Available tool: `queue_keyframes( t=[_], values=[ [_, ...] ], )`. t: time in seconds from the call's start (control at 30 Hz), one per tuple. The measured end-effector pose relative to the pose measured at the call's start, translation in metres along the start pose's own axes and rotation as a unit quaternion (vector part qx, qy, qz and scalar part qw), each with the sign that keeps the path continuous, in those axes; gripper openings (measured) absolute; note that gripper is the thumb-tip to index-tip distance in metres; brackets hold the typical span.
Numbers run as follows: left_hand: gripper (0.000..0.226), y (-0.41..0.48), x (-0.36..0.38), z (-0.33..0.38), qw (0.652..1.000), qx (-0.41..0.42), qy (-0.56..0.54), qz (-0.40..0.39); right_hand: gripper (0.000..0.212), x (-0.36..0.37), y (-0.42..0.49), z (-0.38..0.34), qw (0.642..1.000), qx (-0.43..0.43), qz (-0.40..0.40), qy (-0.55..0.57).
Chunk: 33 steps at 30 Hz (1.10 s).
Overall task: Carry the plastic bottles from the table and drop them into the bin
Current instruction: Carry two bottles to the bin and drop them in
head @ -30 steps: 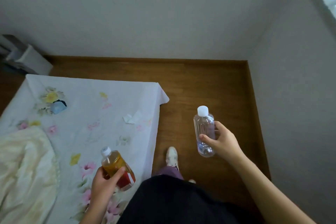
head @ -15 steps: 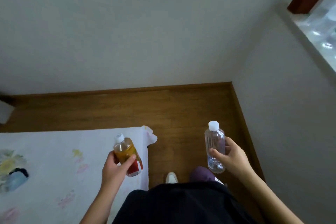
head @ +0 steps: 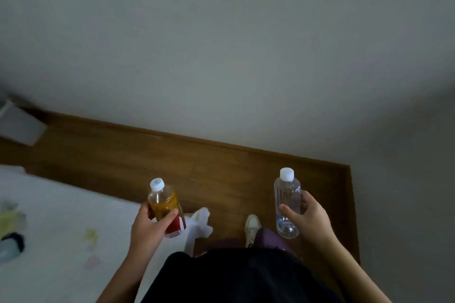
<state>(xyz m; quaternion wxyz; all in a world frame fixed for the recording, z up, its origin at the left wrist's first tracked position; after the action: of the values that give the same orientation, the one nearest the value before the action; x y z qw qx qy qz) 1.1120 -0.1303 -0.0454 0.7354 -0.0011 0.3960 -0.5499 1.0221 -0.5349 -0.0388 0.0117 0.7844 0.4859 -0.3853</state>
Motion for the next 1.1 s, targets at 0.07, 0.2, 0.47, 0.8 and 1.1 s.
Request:
queue_keyframes(
  t=[0.07, 0.2, 0.47, 0.8, 1.1],
  values=[
    [0.057, 0.007, -0.008, 0.000, 0.999, -0.028, -0.020, 0.039, 0.064, 0.008, 0.042, -0.034, 0.998, -0.042, -0.038, -0.031],
    [0.045, 0.011, -0.037, -0.006, 0.987, -0.074, -0.060, 0.126, 0.075, 0.042, 0.114, -0.103, 0.983, -0.101, -0.119, -0.098],
    [0.059, 0.037, -0.075, -0.031, 0.949, -0.163, -0.111, 0.247, 0.122, 0.146, 0.190, -0.231, 0.950, -0.183, -0.223, -0.123],
    [0.060, 0.166, -0.110, 0.005, 0.934, -0.171, -0.157, 0.272, 0.051, 0.245, 0.253, -0.332, 0.945, -0.190, -0.215, -0.154],
    [0.055, 0.283, -0.181, 0.048, 0.920, -0.150, -0.195, 0.304, 0.053, 0.342, 0.303, -0.433, 0.934, -0.197, -0.237, -0.180]
  ],
)
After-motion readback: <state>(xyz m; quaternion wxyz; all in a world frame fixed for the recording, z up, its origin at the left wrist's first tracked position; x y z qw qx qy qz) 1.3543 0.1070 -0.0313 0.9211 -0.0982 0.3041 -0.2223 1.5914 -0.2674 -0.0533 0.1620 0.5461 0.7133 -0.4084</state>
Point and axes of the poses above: each hand's wrist, its own y-axis towards the middle knuckle, its own x-axis out of the palm, z = x × y, the point moved 7 cm from there along y, towards the middle knuckle, and after that the axes turned 9 degrees about z, right-handed, at the moved point
